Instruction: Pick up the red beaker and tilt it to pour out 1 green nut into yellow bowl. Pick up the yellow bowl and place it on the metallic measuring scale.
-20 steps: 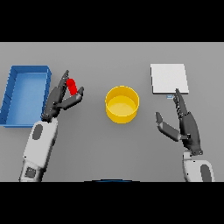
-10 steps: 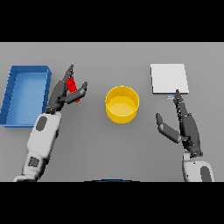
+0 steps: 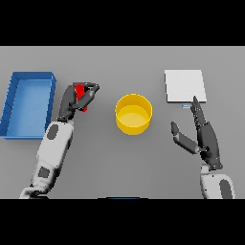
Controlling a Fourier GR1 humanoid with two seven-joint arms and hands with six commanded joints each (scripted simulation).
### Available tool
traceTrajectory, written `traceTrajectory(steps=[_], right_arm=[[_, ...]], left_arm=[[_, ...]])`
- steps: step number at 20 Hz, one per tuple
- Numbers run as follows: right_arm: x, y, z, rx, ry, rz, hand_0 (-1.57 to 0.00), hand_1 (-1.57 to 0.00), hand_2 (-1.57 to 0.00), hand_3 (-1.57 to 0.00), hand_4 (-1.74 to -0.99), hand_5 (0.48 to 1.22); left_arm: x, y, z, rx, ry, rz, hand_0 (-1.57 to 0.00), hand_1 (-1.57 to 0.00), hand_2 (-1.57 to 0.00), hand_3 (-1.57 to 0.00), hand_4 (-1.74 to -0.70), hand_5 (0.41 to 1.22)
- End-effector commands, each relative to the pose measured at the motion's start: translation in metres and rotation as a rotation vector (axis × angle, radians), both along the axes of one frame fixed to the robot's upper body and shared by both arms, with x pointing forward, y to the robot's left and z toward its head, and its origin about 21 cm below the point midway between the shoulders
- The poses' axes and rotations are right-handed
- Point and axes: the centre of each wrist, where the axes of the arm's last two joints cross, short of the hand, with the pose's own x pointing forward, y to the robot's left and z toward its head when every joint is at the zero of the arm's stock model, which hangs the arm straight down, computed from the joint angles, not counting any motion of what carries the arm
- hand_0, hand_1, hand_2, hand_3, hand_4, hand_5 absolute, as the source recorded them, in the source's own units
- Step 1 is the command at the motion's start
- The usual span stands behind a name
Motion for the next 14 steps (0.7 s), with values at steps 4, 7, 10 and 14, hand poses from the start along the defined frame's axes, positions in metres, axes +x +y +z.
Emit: traceTrajectory(steps=[4, 7, 10, 14], right_arm=[[0.000, 0.000, -0.001, 0.001, -0.006, 0.010, 0.00, 0.00, 0.00, 0.00, -1.288, 0.679], [0.000, 0.004, -0.004, -0.020, -0.003, 0.014, 0.00, 0.00, 0.00, 0.00, -1.263, 0.671], [0.004, 0.004, -0.005, -0.027, -0.012, 0.018, 0.00, 0.00, 0.00, 0.00, -1.255, 0.672], [-0.003, 0.004, -0.005, -0.056, -0.032, 0.008, 0.00, 0.00, 0.00, 0.00, -1.247, 0.685]], left_arm=[[0.000, -0.002, 0.003, -0.023, -0.045, 0.009, -1.45, -1.45, -1.46, -1.45, -1.62, 1.117], [0.002, -0.002, 0.014, -0.025, -0.092, 0.010, -1.51, -1.51, -1.51, -1.51, -1.68, 1.103], [0.004, -0.001, 0.032, 0.004, -0.155, 0.011, -1.54, -1.54, -1.54, -1.54, -1.71, 1.097], [0.007, -0.009, 0.066, 0.206, -0.187, -0.090, -1.56, -1.56, -1.56, -1.56, -1.73, 1.113]])
